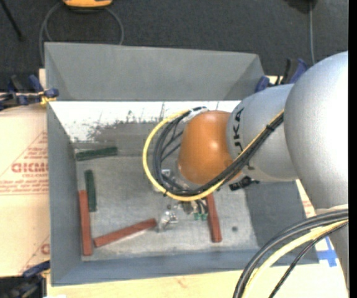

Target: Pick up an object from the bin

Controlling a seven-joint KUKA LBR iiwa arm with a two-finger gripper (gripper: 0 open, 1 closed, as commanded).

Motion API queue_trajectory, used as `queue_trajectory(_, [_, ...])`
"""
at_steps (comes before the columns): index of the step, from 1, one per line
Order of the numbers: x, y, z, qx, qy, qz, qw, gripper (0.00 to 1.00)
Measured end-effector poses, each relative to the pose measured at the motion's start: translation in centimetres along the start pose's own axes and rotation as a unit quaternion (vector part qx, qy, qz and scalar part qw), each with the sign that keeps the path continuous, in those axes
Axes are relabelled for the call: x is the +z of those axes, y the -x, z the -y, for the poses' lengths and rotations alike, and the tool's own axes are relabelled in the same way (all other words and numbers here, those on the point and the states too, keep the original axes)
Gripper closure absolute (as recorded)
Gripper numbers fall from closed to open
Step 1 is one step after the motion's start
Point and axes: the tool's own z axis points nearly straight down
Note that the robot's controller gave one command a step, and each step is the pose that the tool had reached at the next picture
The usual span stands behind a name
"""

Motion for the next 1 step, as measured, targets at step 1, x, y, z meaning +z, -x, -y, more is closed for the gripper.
queue_trajectory(1, [0.0,-0.02,0.0,0.0,0.0,-0.0002,1.0,0.0])
